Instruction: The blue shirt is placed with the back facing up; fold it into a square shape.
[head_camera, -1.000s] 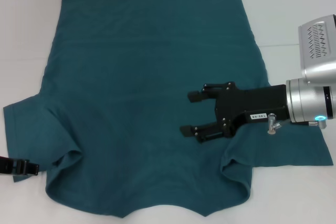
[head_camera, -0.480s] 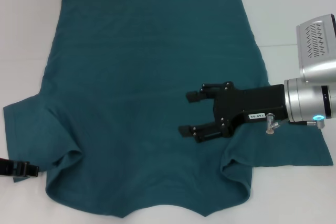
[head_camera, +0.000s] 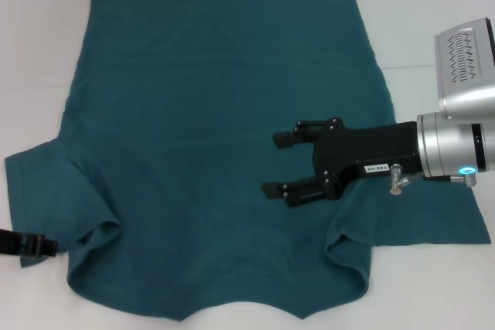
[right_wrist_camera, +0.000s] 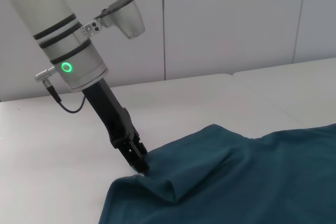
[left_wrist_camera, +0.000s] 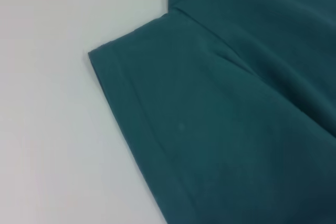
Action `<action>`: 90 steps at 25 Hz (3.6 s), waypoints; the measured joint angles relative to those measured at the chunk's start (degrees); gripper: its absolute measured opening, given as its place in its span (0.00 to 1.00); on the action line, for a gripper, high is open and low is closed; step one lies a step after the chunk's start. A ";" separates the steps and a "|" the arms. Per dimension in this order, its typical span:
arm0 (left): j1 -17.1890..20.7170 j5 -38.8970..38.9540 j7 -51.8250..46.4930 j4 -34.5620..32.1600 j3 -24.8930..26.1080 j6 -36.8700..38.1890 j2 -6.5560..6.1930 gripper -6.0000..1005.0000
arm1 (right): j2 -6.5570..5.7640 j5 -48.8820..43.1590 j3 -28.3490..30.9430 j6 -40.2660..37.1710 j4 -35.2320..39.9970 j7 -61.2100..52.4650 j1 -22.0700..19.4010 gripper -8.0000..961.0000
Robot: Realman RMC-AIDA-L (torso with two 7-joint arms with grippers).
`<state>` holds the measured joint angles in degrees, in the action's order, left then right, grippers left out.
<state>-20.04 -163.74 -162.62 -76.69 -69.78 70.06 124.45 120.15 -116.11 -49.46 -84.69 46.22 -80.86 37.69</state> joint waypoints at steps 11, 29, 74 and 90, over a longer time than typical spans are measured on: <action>-0.19 0.00 0.52 1.53 -0.10 -1.17 0.00 0.30 | 0.00 0.00 -0.03 0.16 -0.01 -0.26 0.10 0.95; -2.10 0.41 0.03 3.51 -1.38 -4.17 0.09 0.09 | 0.00 0.00 -0.11 0.24 -1.07 -0.01 0.45 0.95; 3.28 3.80 0.00 -4.51 3.59 1.63 0.26 0.45 | -0.01 1.24 -0.11 0.63 -0.70 1.19 0.64 0.95; 3.14 4.07 -0.86 -2.99 3.05 0.70 0.26 0.59 | 0.00 1.30 -1.60 0.40 -0.51 1.21 0.28 0.95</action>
<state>-16.90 -159.68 -163.47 -79.68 -66.73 70.76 124.71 120.15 -114.81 -51.07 -84.29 45.72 -79.65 37.97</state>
